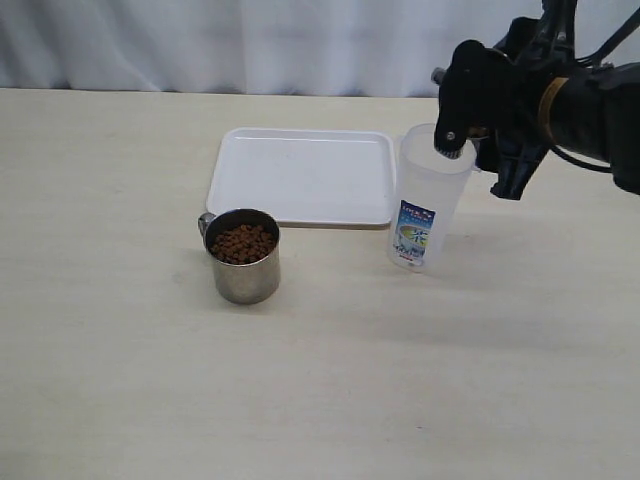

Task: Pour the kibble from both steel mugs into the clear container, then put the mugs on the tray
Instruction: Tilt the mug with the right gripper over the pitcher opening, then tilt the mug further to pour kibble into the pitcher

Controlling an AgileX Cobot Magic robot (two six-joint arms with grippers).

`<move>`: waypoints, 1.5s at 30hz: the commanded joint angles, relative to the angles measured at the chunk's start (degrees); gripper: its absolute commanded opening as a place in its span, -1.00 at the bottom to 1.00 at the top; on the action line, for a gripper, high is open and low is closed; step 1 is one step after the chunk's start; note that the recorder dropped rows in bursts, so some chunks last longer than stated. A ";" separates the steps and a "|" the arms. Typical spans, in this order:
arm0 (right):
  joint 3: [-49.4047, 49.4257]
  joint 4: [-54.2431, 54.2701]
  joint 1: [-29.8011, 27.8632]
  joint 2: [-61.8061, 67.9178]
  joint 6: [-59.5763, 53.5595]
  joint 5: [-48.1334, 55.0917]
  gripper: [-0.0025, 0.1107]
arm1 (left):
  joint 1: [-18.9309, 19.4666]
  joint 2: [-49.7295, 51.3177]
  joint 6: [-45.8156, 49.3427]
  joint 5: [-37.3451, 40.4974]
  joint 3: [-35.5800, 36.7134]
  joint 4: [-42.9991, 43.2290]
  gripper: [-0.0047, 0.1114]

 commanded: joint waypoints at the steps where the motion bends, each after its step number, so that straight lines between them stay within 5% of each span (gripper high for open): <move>1: -0.12 -1.53 0.05 -0.36 -0.56 -0.11 -0.88 | 0.04 -0.02 -0.10 -0.36 0.15 -0.06 -0.92; 12: -0.12 -2.87 4.36 -0.48 -0.56 5.51 -0.88 | 0.04 -0.02 -0.10 -0.36 0.15 -0.06 -0.92; 45: -0.23 -2.87 4.66 -0.48 -9.53 8.48 -0.88 | 0.04 -0.02 -0.10 -0.36 0.15 -0.06 -0.92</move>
